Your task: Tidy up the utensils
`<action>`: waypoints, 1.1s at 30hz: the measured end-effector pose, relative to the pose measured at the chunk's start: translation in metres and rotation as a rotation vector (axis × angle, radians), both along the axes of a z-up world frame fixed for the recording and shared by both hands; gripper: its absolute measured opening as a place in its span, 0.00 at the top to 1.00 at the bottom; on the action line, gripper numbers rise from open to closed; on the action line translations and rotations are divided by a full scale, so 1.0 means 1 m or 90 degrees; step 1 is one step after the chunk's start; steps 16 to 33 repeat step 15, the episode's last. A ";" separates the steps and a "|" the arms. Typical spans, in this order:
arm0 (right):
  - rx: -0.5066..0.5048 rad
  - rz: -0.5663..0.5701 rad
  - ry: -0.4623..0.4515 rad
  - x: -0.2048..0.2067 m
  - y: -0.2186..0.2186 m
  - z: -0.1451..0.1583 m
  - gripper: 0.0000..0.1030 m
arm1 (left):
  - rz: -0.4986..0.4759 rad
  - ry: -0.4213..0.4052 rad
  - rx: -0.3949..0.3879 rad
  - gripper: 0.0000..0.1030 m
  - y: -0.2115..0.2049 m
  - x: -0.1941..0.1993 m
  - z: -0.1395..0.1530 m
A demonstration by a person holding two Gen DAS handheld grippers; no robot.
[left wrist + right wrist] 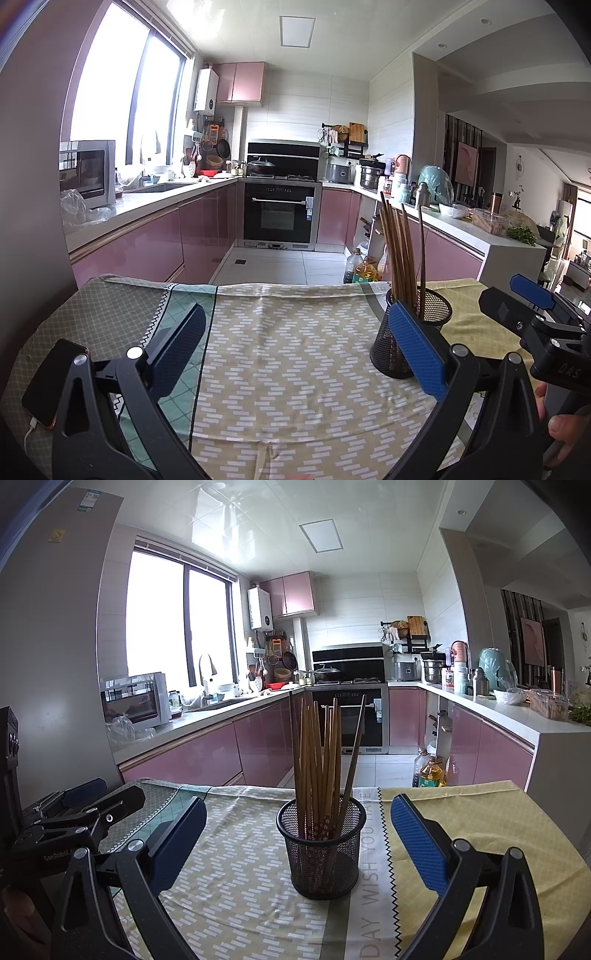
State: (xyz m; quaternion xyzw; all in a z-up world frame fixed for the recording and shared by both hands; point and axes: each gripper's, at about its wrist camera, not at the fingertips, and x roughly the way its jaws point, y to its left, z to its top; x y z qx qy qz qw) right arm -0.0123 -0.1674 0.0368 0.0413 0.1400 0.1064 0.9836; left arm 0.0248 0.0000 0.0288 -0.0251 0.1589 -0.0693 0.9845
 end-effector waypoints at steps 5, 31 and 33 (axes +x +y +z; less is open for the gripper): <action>-0.001 -0.001 0.002 0.000 0.000 -0.001 0.06 | 0.008 -0.008 0.013 0.05 0.000 0.000 0.000; -0.052 -0.092 0.178 0.046 -0.041 -0.039 0.06 | 0.034 0.197 0.057 0.05 -0.001 0.072 -0.050; -0.052 -0.092 0.178 0.046 -0.041 -0.039 0.06 | 0.034 0.197 0.057 0.05 -0.001 0.072 -0.050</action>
